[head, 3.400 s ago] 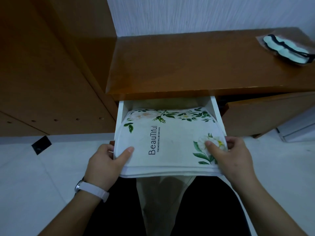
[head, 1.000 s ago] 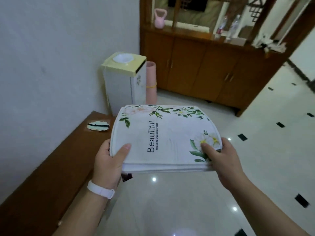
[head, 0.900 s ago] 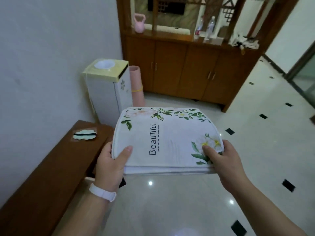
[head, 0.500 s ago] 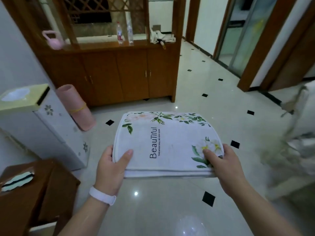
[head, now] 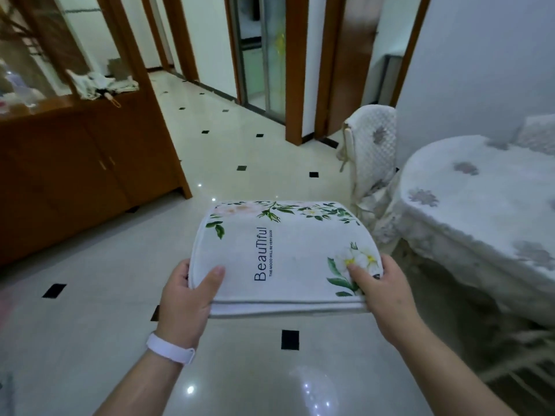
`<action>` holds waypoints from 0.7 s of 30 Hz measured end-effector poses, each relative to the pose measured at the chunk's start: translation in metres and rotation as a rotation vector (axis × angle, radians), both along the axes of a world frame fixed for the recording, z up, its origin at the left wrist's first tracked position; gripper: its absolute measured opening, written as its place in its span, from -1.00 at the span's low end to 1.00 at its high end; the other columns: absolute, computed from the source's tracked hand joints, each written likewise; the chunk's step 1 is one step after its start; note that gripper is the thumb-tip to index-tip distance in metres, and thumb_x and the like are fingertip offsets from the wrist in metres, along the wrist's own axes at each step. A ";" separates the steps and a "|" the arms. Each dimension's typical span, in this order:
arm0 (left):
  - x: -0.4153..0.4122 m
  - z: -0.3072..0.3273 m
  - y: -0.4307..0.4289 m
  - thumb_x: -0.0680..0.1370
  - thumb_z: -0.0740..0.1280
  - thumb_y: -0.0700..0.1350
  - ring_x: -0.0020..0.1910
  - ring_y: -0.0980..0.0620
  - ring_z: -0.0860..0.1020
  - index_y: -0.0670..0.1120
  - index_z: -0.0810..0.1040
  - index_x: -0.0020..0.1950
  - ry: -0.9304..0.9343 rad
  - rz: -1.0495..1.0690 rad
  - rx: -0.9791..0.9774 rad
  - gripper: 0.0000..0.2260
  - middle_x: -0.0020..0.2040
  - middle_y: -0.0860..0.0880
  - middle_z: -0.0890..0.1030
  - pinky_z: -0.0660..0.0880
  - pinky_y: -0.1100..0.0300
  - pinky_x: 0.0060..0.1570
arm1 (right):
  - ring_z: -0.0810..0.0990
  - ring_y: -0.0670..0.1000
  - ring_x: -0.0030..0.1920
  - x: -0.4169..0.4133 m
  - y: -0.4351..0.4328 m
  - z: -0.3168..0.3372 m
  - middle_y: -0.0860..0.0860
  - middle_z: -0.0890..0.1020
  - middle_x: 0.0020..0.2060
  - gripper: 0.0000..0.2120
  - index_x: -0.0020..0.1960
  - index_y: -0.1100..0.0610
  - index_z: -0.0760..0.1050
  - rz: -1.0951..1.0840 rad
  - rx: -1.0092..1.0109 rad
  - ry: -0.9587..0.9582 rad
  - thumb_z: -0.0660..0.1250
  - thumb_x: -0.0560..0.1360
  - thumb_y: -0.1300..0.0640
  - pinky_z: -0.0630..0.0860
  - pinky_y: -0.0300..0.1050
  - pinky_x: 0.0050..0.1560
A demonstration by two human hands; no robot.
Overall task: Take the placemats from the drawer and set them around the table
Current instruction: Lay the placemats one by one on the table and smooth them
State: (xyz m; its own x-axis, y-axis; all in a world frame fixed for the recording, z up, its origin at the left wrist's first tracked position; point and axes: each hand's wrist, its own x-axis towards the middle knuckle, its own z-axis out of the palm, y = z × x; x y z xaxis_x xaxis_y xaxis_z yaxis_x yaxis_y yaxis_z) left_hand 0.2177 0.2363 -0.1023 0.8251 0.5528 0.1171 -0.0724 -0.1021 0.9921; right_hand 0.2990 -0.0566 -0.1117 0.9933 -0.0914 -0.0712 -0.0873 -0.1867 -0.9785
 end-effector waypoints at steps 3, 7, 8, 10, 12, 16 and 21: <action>0.036 -0.004 -0.014 0.47 0.45 -0.18 -0.25 0.16 0.64 -0.08 0.58 -0.03 0.006 -0.088 0.016 -0.88 -0.17 0.10 0.70 0.53 0.35 -0.33 | 0.66 -0.10 -0.22 0.010 -0.019 -0.005 -0.05 0.68 -0.17 -0.86 -0.04 0.01 0.52 -0.087 -0.004 0.017 0.46 0.46 0.09 0.50 -0.21 -0.30; 0.091 -0.020 -0.027 0.43 0.47 -0.11 -0.26 0.18 0.64 -0.06 0.59 -0.05 0.027 -0.191 -0.004 -0.85 -0.19 0.12 0.70 0.52 0.36 -0.36 | 0.66 -0.08 -0.22 0.028 -0.037 -0.014 -0.05 0.67 -0.20 -0.86 -0.05 0.04 0.52 -0.200 -0.049 0.054 0.46 0.46 0.08 0.48 -0.23 -0.34; 0.106 -0.025 -0.030 0.40 0.48 -0.06 -0.25 0.16 0.64 -0.06 0.60 -0.05 0.030 -0.219 -0.018 -0.82 -0.18 0.10 0.70 0.52 0.35 -0.35 | 0.66 -0.05 -0.22 0.035 -0.041 -0.015 -0.04 0.68 -0.21 -0.86 -0.06 0.05 0.53 -0.231 -0.062 0.064 0.46 0.45 0.08 0.48 -0.20 -0.34; 0.139 -0.034 -0.035 0.35 0.48 0.01 -0.22 0.12 0.65 -0.05 0.60 -0.03 0.044 -0.277 -0.047 -0.74 -0.15 0.06 0.71 0.54 0.33 -0.32 | 0.66 0.00 -0.21 0.051 -0.046 -0.017 -0.01 0.68 -0.22 -0.87 -0.08 0.08 0.53 -0.285 -0.089 0.078 0.46 0.45 0.09 0.50 -0.14 -0.33; 0.176 -0.043 -0.039 0.33 0.50 0.05 -0.20 0.11 0.66 -0.03 0.60 -0.02 0.065 -0.337 -0.074 -0.71 -0.14 0.06 0.70 0.53 0.33 -0.32 | 0.66 -0.01 -0.23 0.067 -0.050 -0.019 -0.01 0.68 -0.22 -0.86 -0.09 0.07 0.52 -0.347 -0.122 0.095 0.46 0.45 0.07 0.51 -0.12 -0.32; 0.252 -0.050 -0.050 0.33 0.53 0.07 -0.20 0.10 0.66 0.08 0.62 -0.09 0.097 -0.481 -0.094 -0.78 -0.14 0.07 0.70 0.54 0.30 -0.33 | 0.66 -0.05 -0.24 0.101 -0.057 -0.016 -0.04 0.69 -0.22 -0.84 -0.10 0.04 0.52 -0.498 -0.153 0.108 0.47 0.43 0.03 0.56 -0.08 -0.30; 0.329 -0.052 -0.084 0.37 0.52 0.02 -0.20 0.15 0.66 0.05 0.61 -0.04 0.098 -0.686 -0.111 -0.78 -0.12 0.13 0.70 0.53 0.34 -0.32 | 0.66 -0.04 -0.24 0.117 -0.068 -0.011 -0.06 0.68 -0.22 -0.85 -0.08 0.02 0.53 -0.717 -0.160 0.111 0.48 0.42 0.05 0.54 -0.06 -0.28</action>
State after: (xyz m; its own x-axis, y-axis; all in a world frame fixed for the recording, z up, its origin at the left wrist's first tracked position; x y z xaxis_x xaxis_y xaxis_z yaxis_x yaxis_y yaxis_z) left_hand 0.5464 0.1518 -0.1538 0.9958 -0.0916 -0.0023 0.0057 0.0367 0.9993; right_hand 0.4157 -0.1244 -0.1230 0.6736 -0.7325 -0.0986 -0.3378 -0.1865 -0.9225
